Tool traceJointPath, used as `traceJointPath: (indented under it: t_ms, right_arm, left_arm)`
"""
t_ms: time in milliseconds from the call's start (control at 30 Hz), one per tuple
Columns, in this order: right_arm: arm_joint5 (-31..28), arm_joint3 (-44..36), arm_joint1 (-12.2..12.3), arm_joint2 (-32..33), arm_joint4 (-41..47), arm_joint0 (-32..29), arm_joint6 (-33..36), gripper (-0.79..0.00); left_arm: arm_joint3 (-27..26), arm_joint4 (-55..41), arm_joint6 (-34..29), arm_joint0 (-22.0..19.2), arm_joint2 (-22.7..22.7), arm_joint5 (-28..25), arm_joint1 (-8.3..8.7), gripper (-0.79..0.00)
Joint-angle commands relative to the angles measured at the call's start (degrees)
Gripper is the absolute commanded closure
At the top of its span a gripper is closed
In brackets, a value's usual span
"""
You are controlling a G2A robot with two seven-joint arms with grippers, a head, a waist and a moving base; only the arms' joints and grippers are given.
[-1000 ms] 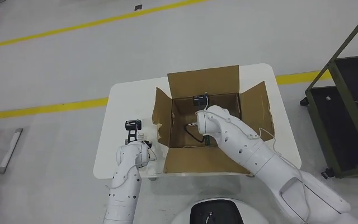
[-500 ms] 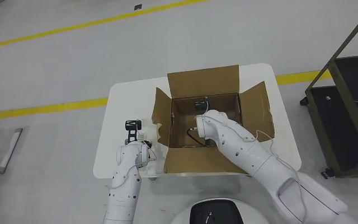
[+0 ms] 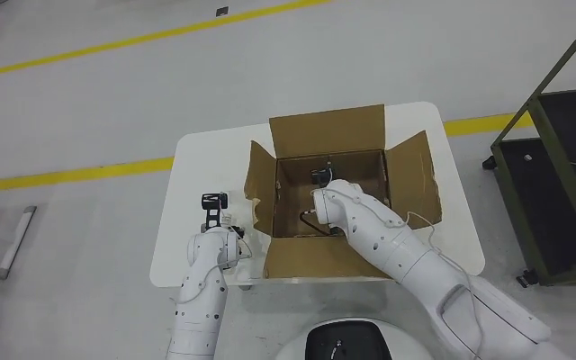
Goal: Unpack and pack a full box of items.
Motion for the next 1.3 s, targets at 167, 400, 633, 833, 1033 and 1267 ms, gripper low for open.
traceJointPath:
  t_ms: [167,400,633,833,1033,1267]
  right_arm:
    - [-0.9,2.9,-1.1,-0.1,0.8,0.6,-1.2,-0.329]
    - [-1.3,5.3,-2.1,-0.4,1.0,1.3,-1.9,-0.329]
    - [-1.6,7.4,-3.0,-0.4,1.0,2.0,-2.2,-0.299]
    - [-1.9,8.9,-3.7,-0.5,0.8,2.4,-2.4,-0.197]
    - [-2.3,10.4,-4.3,-0.3,1.0,2.8,-2.7,-0.197]
    - [-2.7,11.8,-4.9,0.0,0.8,3.1,-3.1,0.0]
  left_arm:
    - [0.0,0.0,0.0,0.0,0.0,0.0,0.0,-0.785]
    - [0.0,0.0,0.0,0.0,0.0,0.0,0.0,-0.785]
    - [0.0,0.0,0.0,0.0,0.0,0.0,0.0,-0.785]
    - [0.0,0.0,0.0,0.0,0.0,0.0,0.0,-0.785]
    - [0.0,0.0,0.0,0.0,0.0,0.0,0.0,-0.785]
    - [0.0,0.0,0.0,0.0,0.0,0.0,0.0,-0.785]
